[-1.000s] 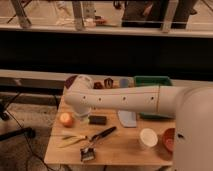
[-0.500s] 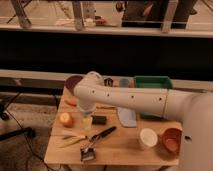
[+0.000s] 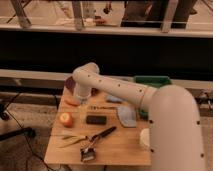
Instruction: Place pepper in metal cup
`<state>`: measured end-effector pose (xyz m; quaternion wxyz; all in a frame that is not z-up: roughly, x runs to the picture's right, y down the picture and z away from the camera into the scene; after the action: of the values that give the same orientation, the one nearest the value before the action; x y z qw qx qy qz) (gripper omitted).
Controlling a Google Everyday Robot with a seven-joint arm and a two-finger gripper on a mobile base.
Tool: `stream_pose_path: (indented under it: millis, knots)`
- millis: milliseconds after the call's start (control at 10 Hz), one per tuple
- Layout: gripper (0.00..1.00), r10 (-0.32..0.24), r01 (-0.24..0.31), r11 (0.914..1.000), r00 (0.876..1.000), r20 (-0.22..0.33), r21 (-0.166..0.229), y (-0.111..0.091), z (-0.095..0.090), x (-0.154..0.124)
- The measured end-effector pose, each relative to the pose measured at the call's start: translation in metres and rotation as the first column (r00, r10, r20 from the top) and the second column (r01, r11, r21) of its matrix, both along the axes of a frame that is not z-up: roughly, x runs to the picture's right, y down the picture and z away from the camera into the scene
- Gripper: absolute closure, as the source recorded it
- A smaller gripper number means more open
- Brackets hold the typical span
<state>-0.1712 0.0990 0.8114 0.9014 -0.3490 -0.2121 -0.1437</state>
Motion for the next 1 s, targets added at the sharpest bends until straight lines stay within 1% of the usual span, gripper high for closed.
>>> stream_pose_path:
  millis: [100, 200, 300, 400, 600, 700, 800, 1000]
  knots:
    - [0.2, -0.031, 0.031, 0.9993, 0.999, 0.01, 0.023, -0.002, 0.005, -0.013]
    - [0.2, -0.045, 0.044, 0.9981, 0.999, 0.017, 0.042, -0.004, 0.008, -0.02]
    - [0.2, -0.054, 0.052, 0.9958, 0.998, 0.026, 0.075, -0.007, 0.013, -0.026]
    - [0.2, -0.058, 0.054, 0.9927, 0.998, 0.032, 0.108, -0.009, 0.018, -0.027]
    - [0.2, -0.056, 0.049, 0.987, 0.998, 0.042, 0.153, -0.01, 0.03, -0.027]
    - [0.2, -0.053, 0.045, 0.9853, 0.998, 0.041, 0.165, -0.01, 0.042, -0.025]
    - [0.2, -0.05, 0.042, 0.9849, 0.998, 0.039, 0.168, -0.009, 0.056, -0.023]
    - [0.2, -0.026, 0.021, 0.9876, 0.999, 0.031, 0.156, -0.011, 0.078, -0.02]
